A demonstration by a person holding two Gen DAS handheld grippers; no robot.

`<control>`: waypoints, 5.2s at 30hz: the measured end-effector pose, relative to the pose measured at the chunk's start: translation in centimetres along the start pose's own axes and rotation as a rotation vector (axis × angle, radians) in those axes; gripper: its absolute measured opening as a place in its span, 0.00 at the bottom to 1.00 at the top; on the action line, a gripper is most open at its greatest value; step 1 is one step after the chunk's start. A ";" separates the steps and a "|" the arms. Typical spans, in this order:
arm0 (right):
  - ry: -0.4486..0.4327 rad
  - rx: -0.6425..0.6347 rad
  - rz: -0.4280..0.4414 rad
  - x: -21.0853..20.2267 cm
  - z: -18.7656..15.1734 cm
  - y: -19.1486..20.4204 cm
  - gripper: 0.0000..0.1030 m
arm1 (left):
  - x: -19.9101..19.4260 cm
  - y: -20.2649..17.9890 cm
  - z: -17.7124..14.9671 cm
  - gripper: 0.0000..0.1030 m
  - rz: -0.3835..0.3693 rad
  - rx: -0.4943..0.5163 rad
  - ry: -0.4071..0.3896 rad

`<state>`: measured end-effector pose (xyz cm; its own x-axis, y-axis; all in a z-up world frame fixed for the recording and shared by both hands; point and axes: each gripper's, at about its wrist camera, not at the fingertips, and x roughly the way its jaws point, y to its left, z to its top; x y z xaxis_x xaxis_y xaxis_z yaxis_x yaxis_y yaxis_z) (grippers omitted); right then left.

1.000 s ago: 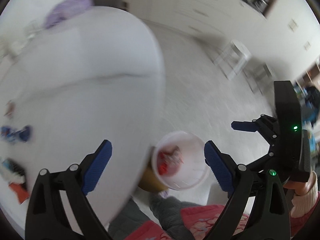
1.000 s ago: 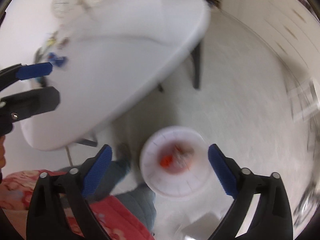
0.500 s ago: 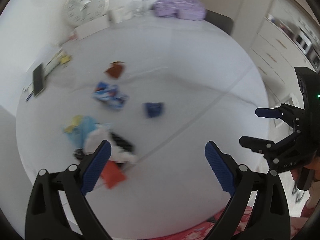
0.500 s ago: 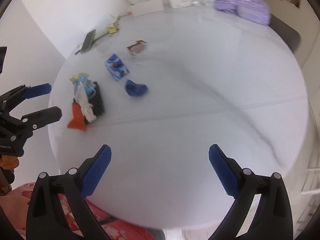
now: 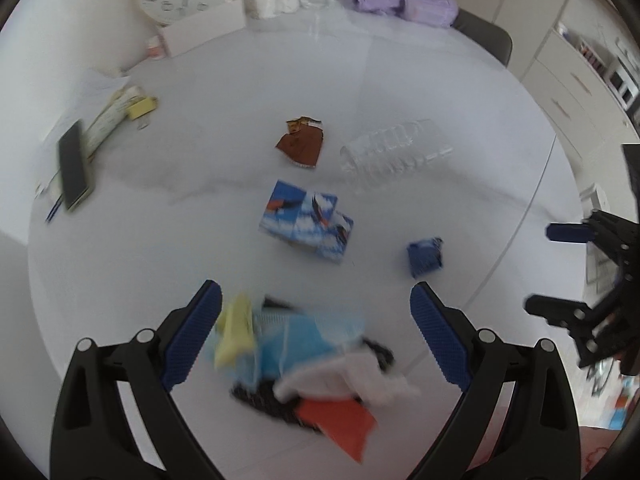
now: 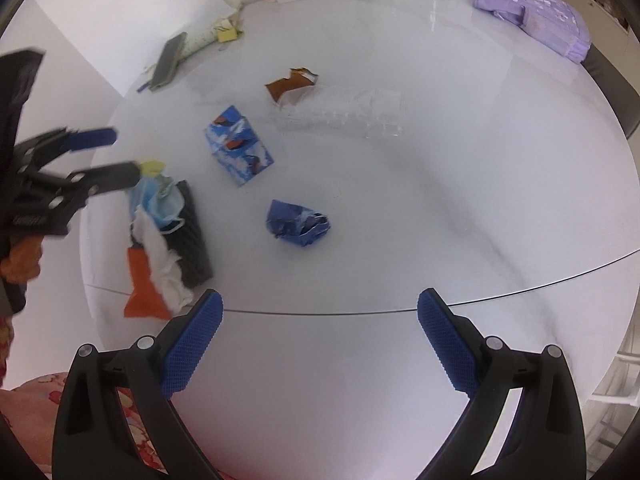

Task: Collect trash
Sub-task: 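Move both tools back over the table toward the blue printed box, then grasp the blue-and-white printed box with left tool while right tool grasps the brown wrapper, then carry both items over the white bin and open both tools to drop them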

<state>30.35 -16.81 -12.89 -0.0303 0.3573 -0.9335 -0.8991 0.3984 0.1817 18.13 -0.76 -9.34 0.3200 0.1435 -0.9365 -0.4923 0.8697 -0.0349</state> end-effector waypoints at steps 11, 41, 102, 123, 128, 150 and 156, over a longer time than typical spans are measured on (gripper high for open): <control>0.041 0.120 -0.010 2.2 0.7 -2.0 0.95 | 9.4 0.9 5.4 0.88 0.007 0.139 0.174; -0.095 0.053 0.049 -0.2 10.0 -1.2 0.95 | 6.5 6.8 5.4 0.37 -0.091 -0.141 0.085; -0.172 0.466 -0.116 -13.0 -24.8 -15.1 0.49 | -5.3 -30.6 -6.8 0.37 -0.421 0.439 0.058; -0.165 0.697 -0.128 -15.6 -46.2 -20.3 0.50 | -2.8 -49.0 -15.9 0.75 -0.414 0.692 0.190; -0.152 0.678 -0.112 -14.3 -45.3 -20.1 0.56 | -3.4 -47.2 -14.8 0.84 -0.381 0.637 0.173; -0.111 0.678 -0.101 -12.2 -40.3 -18.2 0.93 | -4.5 -41.9 -12.8 0.85 -0.337 0.533 0.136; -0.104 0.670 -0.103 -12.1 -39.7 -18.3 0.93 | -4.4 -41.6 -12.6 0.85 -0.337 0.526 0.140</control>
<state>29.85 -61.99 -17.17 0.1130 0.3550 -0.9280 -0.4302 0.8594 0.2764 26.99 -43.53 -8.22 0.2619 -0.2107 -0.9418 0.0913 0.9769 -0.1931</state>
